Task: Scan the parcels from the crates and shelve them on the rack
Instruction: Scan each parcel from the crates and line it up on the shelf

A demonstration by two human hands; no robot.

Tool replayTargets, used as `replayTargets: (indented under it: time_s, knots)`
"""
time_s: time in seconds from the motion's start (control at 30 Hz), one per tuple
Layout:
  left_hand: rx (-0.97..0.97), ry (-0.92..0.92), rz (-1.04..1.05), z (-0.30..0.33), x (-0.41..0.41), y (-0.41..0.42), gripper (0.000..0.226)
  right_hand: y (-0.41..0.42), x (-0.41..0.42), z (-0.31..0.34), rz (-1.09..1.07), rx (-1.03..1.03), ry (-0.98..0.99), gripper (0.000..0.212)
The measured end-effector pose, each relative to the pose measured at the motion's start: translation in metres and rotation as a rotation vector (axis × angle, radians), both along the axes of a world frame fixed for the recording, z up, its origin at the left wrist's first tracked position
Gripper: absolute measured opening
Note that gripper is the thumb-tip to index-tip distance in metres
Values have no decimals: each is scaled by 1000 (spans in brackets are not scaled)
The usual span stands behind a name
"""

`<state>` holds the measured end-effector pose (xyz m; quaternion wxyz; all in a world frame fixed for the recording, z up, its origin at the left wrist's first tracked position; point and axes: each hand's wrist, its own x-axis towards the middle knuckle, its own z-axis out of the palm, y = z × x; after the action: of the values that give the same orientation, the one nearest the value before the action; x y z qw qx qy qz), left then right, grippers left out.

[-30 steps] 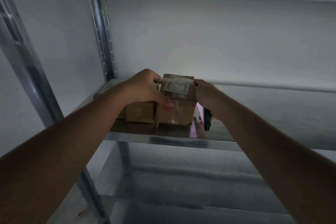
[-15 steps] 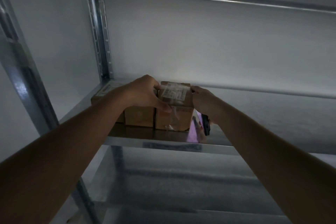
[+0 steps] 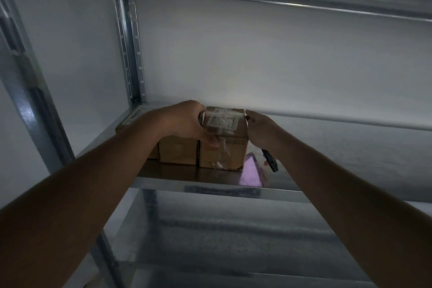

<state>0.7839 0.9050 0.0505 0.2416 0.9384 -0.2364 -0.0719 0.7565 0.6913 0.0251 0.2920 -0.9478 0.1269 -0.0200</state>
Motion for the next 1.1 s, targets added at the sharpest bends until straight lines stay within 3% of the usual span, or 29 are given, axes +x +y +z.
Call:
replayTargets:
  time_s: [0.17,0.4,0.73,1.1]
  knots:
    - [-66,-136,3,0,-8,-13,99,-4,-32,4,-39,-122,-134,53]
    - [4,-382,-175,-9,-25,-69,57,-31,-79,8,-118,-344,-212,42]
    - [82,-466,-345,-11,-96,-182,68,-119,-190,5,-295,-499,-183,53]
    - [32,-477,-620,-14,-247,-391,67,-289,-371,-3,-509,-547,-178,49]
